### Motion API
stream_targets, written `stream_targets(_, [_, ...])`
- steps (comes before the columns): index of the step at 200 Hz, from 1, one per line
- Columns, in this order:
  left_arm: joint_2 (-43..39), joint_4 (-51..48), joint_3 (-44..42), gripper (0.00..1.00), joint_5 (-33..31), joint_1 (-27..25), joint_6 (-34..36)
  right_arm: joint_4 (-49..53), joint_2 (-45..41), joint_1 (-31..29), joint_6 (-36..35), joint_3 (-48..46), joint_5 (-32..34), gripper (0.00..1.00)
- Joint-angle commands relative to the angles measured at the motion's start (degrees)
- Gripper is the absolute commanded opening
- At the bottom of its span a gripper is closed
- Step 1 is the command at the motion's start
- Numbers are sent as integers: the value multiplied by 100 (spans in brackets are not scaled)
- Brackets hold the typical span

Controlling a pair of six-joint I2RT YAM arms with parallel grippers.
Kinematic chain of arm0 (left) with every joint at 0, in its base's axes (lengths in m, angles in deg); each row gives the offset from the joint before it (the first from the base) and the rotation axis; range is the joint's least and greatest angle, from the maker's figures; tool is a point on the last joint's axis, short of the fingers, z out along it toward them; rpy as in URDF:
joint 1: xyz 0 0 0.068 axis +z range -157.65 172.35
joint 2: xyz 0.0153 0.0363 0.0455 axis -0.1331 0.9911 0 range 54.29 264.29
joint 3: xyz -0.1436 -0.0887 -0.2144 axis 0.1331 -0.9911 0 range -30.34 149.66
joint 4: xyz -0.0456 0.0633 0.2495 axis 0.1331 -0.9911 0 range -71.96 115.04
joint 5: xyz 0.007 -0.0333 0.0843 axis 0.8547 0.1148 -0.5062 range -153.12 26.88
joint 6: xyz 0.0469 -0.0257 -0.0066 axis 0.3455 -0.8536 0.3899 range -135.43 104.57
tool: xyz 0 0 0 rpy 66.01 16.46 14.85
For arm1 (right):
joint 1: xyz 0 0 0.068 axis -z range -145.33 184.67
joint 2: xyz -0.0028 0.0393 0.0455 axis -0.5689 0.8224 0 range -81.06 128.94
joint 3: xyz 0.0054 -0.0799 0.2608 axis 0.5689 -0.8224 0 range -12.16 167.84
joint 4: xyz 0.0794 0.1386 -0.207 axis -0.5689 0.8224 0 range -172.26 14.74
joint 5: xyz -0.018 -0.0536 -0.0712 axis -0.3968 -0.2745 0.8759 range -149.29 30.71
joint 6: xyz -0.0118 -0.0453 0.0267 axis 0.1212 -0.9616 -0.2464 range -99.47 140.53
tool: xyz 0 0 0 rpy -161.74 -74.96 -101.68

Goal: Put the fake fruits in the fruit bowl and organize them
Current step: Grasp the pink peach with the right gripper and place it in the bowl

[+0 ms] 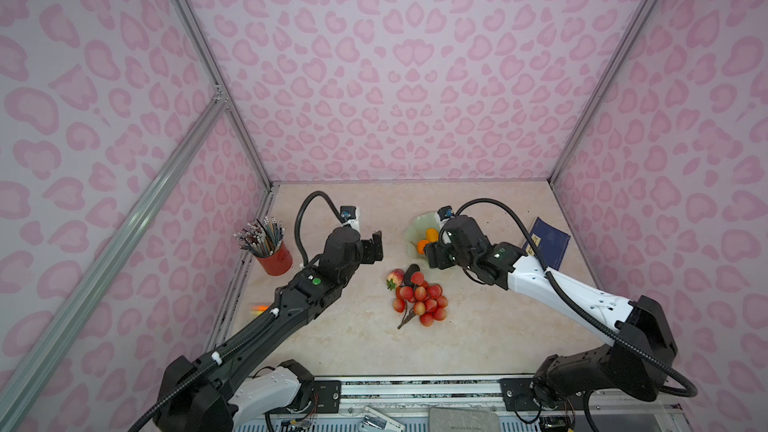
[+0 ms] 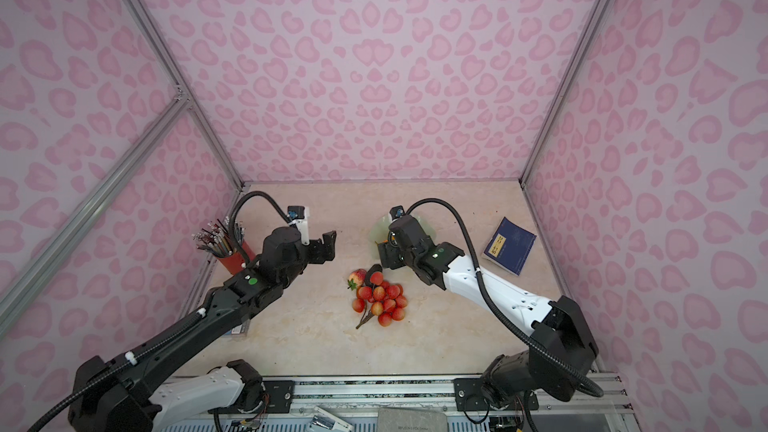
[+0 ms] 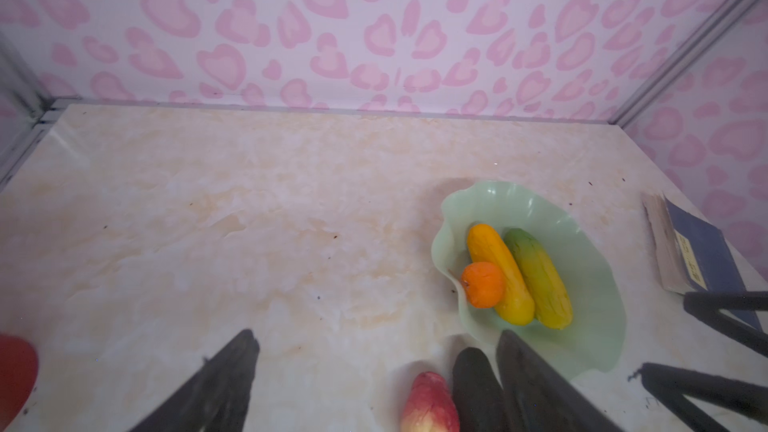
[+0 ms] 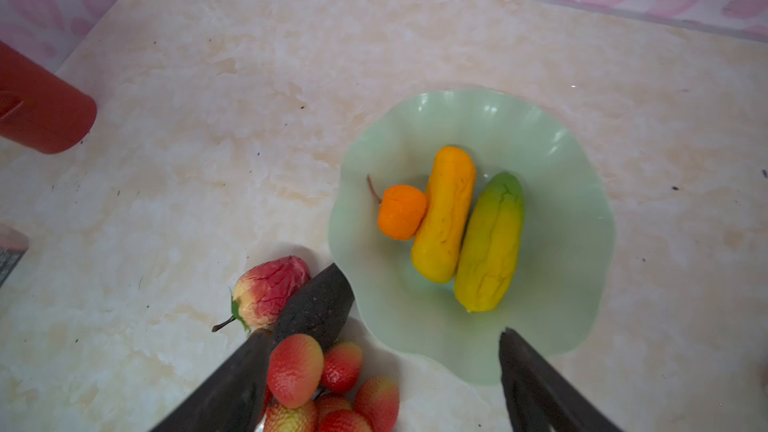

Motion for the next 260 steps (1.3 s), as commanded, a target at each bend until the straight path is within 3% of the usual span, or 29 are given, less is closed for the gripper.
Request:
stream_targets(1, [-668, 239, -768, 93, -238, 104, -682, 321, 495, -249, -175, 252, -162, 83])
stream_targets(51, [-2729, -308, -2192, 96, -781, 144, -1501, 645, 2007, -778, -459, 1261, -412, 75])
stream_targets(107, [-4194, -1165, -2538, 100, -1219, 150, -1646, 871, 3098, -973, -591, 1812, -73, 69])
stream_targets(146, [-4411, -1360, -2597, 100, -1207, 153, -1635, 710, 3372, -975, -541, 1812, -107, 61])
stream_targets(193, [-4474, -1504, -2543, 100, -1254, 153, -1667, 574, 3347, -991, -455, 2007, -202, 37])
stream_targets(238, [-4521, -1560, -2534, 100, -1135, 153, -1711, 393, 2740, -920, -370, 1982, -259, 32])
stream_targets(260, [-4478, -1473, -2555, 100, -1090, 153, -1705, 408, 2214, -672, -325, 1908, 138, 32])
